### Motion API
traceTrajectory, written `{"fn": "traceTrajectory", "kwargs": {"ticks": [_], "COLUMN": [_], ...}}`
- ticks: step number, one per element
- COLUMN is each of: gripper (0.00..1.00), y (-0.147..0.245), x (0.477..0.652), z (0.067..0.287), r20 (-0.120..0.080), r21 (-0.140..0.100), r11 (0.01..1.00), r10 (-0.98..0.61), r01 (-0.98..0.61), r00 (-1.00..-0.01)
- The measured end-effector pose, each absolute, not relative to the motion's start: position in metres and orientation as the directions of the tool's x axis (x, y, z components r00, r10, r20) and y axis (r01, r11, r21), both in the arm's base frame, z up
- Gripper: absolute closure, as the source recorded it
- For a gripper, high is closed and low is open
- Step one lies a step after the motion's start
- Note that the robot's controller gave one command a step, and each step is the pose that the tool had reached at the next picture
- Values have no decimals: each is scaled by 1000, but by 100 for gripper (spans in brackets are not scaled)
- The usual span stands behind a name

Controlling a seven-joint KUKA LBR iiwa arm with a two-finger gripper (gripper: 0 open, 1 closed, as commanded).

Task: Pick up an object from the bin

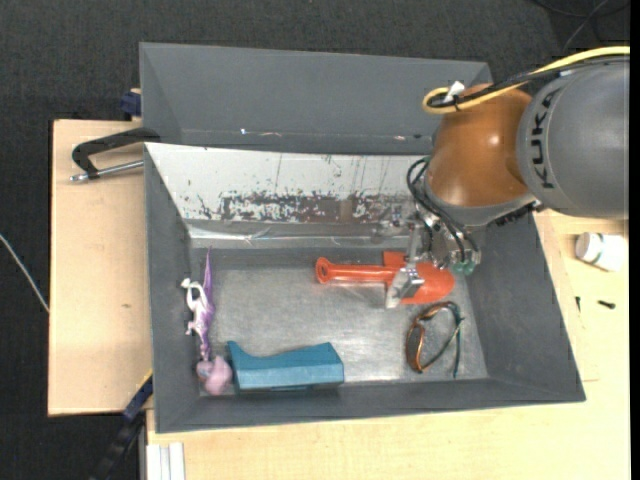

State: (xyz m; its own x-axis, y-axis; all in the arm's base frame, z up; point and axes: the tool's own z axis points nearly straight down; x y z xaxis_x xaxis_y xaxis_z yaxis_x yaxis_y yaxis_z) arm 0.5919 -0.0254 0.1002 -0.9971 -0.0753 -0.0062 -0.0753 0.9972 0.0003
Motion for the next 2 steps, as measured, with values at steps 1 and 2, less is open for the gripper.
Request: {"fn": "traceTrajectory", "kwargs": {"ticks": [1, 2], "gripper": [0, 100], "y": [-32, -41], "x": [594, 588], "z": [74, 77], "r20": [-3, 1], "r21": [1, 4], "r11": [998, 999], "r10": [-62, 42], "r01": [-62, 42], "r00": [-998, -999]}}
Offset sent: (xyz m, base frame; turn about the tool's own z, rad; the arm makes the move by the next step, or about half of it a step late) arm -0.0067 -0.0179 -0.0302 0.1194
